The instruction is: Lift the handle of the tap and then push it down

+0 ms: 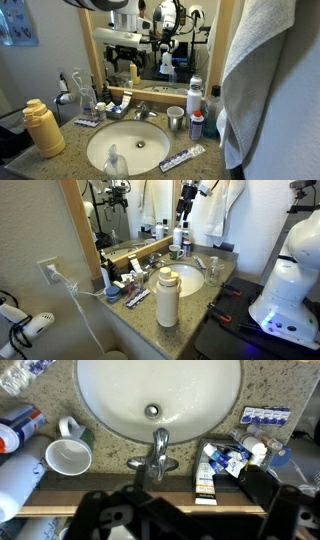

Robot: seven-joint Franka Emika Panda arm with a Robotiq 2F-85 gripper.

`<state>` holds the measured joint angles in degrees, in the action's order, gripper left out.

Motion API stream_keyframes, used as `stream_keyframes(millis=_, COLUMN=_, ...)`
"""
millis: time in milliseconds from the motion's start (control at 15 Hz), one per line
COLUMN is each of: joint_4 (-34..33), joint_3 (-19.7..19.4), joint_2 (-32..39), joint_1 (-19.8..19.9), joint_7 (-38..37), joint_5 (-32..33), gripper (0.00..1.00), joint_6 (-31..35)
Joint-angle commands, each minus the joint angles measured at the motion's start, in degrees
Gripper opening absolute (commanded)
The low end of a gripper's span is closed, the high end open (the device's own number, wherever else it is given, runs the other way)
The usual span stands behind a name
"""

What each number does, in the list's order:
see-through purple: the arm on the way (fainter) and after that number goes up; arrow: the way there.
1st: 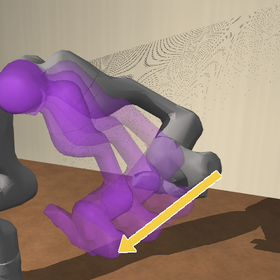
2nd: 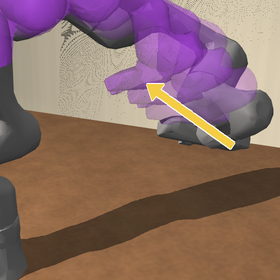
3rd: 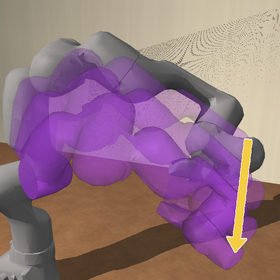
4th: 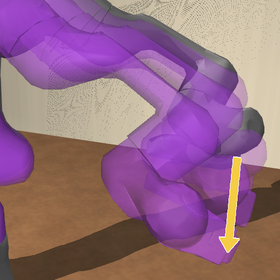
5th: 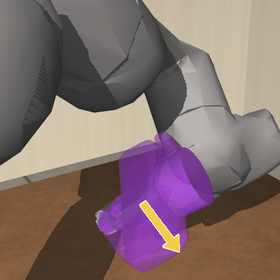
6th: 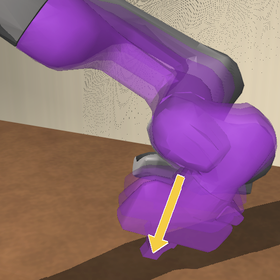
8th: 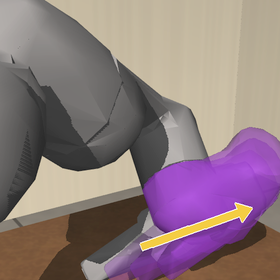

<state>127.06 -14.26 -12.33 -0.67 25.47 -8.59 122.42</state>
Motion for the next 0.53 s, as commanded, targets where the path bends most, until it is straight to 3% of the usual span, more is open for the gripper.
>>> stream_keyframes(millis=0, joint_4=-10.1, joint_3=4.3, joint_2=13.6, joint_1=0.2, joint_7=-1.4, joint_5=-0.1, gripper=1.00, joint_6=3.5)
stream_keyframes(millis=467, joint_4=-24.6, joint_3=9.6, joint_2=31.8, joint_1=2.5, joint_7=-6.8, joint_5=5.4, gripper=1.00, joint_6=6.9)
